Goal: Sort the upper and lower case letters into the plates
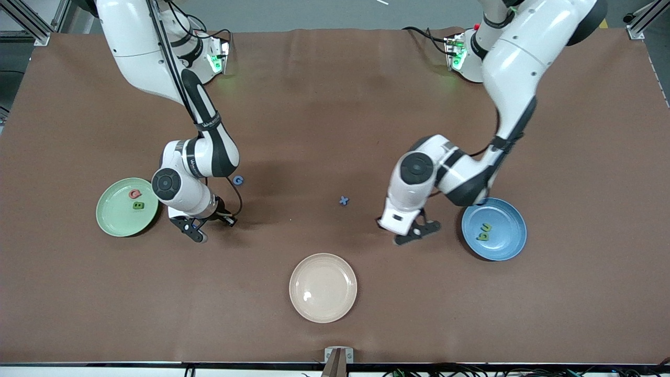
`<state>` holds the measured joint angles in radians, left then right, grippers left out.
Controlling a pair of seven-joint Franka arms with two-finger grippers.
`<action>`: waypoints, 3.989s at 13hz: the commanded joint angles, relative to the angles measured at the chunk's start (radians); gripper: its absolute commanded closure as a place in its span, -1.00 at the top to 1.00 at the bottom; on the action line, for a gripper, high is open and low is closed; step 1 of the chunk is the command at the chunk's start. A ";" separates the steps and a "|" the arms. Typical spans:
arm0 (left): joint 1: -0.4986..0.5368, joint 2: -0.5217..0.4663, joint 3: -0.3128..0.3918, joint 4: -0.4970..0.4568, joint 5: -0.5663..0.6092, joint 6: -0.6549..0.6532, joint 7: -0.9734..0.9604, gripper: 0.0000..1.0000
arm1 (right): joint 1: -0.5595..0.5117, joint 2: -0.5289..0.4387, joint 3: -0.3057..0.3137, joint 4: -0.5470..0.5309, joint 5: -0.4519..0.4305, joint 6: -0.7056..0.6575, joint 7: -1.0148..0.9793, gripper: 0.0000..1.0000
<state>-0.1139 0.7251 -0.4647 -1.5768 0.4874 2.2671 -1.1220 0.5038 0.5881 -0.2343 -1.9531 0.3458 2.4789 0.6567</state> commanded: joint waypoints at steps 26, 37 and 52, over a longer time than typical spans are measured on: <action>-0.094 0.082 -0.137 0.021 -0.035 -0.054 -0.475 0.91 | -0.286 -0.014 -0.313 -0.032 -0.001 -0.181 -1.207 -0.39; -0.394 0.195 0.095 0.181 -0.041 0.012 -0.944 0.57 | -0.050 -0.282 -0.323 -0.114 -0.013 -0.439 -0.916 1.00; -0.209 0.028 0.080 0.172 -0.039 -0.095 -0.577 -0.99 | 0.427 -0.292 -0.312 -0.411 -0.002 0.069 -0.373 0.99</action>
<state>-0.3841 0.8406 -0.3735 -1.3757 0.4608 2.2370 -1.8148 0.9055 0.2706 -0.5410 -2.3421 0.3330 2.4977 0.2674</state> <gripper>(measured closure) 0.731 0.000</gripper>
